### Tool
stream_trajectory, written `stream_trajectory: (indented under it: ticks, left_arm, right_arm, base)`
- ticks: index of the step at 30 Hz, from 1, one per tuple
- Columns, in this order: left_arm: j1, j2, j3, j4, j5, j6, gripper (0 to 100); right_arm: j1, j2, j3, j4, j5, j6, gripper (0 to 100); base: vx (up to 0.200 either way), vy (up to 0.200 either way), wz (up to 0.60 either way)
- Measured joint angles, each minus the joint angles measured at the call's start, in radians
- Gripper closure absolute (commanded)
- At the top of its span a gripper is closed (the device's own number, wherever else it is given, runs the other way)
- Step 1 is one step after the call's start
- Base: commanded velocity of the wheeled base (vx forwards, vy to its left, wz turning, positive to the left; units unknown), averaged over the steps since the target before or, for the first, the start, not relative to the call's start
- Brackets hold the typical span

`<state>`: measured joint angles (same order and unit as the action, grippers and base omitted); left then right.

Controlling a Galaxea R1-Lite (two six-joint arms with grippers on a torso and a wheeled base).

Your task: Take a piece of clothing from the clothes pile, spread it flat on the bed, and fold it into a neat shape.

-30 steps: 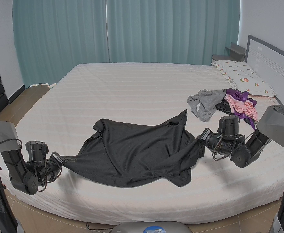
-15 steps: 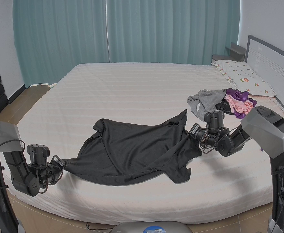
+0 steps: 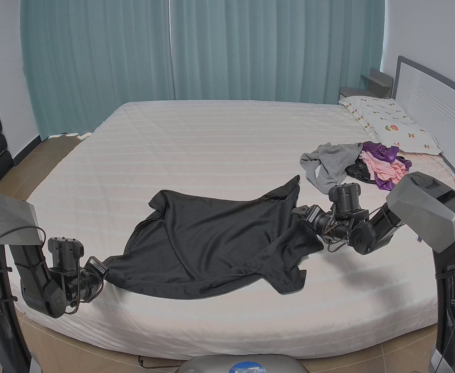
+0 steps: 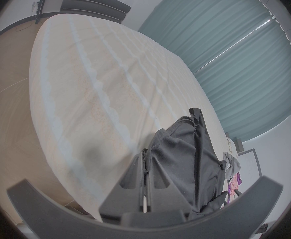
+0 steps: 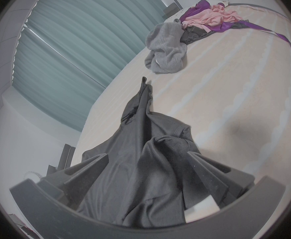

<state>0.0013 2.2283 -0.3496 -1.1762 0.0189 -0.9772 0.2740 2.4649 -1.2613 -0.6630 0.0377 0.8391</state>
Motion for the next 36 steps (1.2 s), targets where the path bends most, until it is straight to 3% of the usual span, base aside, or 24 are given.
stream_trajectory:
  ticks: [10, 18, 33, 34, 36]
  left_arm:
    - [0.000, 0.010, 0.010, 0.000, -0.001, 0.001, 100]
    - [0.000, 0.012, 0.011, 0.000, -0.001, 0.002, 100]
    - [-0.001, 0.014, 0.012, 0.000, -0.003, 0.004, 100]
    - [-0.001, 0.014, 0.012, 0.000, -0.003, 0.004, 100]
    - [-0.001, 0.014, 0.012, 0.000, -0.002, 0.004, 100]
  right_arm:
    - [-0.004, -0.178, 0.285, -0.003, 0.066, -0.019, 0]
    - [0.056, -0.249, 0.500, -0.056, 0.110, -0.031, 0]
    - [0.116, -0.174, 0.482, -0.069, 0.108, 0.005, 0]
    - [0.117, -0.169, 0.476, -0.068, 0.107, 0.004, 100]
    - [0.120, -0.162, 0.470, -0.067, 0.107, 0.004, 100]
  base:
    - [0.000, 0.000, 0.00]
    - [0.000, 0.000, 0.00]
    - [0.000, 0.000, 0.00]
    - [0.000, 0.000, 0.00]
    - [0.000, 0.000, 0.00]
